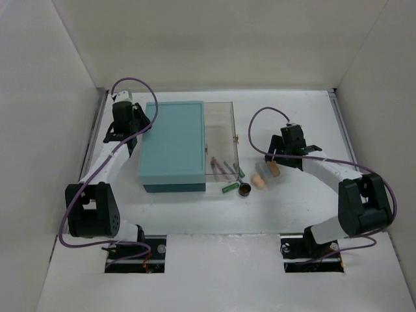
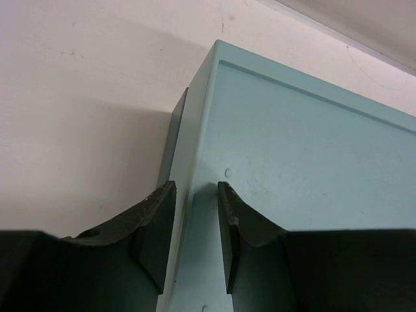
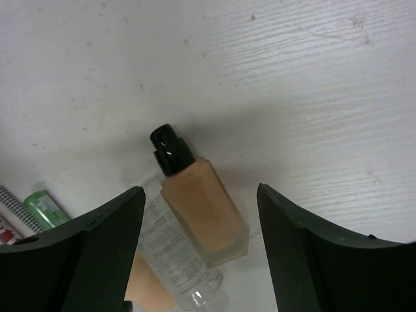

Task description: Organize the makeup

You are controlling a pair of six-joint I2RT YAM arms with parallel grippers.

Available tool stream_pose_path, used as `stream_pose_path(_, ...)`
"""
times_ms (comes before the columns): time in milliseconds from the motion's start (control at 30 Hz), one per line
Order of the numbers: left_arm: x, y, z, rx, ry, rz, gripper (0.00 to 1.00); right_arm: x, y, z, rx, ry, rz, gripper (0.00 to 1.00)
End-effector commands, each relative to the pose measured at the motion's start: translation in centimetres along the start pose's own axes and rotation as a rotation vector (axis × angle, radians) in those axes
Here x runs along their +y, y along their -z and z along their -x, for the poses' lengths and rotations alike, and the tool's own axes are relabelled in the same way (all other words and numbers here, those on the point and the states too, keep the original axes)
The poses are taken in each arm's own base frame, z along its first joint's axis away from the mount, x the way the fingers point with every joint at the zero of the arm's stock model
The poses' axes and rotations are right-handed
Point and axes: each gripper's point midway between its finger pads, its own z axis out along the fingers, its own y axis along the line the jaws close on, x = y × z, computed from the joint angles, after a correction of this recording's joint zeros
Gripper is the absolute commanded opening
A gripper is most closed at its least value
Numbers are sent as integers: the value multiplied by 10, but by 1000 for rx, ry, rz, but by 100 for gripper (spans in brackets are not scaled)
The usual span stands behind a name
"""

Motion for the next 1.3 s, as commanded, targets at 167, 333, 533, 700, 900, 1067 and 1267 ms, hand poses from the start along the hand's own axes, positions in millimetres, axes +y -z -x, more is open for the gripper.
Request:
stream_pose_path(167, 26, 10, -45, 160, -60, 102, 29, -12, -6, -10, 11, 35, -59, 75)
stream_pose_path(333, 27, 12, -47, 160, -61, 102, 29, -11, -6, -9, 10, 37, -58, 75)
stream_pose_path(533, 25, 13, -42, 147, -60, 98, 29, 4, -4, -36, 111, 233, -3, 66)
stream_pose_path(700, 25, 14, -42, 144, -59, 97, 29, 10, 1, -47, 148, 271, 9, 68)
stream_pose_path(900, 25, 13, -42, 143, -59, 96, 29, 14, -1, -47, 171, 283, 19, 63)
stream_pose_path(1067, 24, 11, -41, 141, -57, 96, 29, 15, -1, -42, 155, 272, 12, 29)
stream_pose_path(1267, 25, 8, -43, 151, -57, 99, 29, 40, 39, 22, -70, 242, 80, 12)
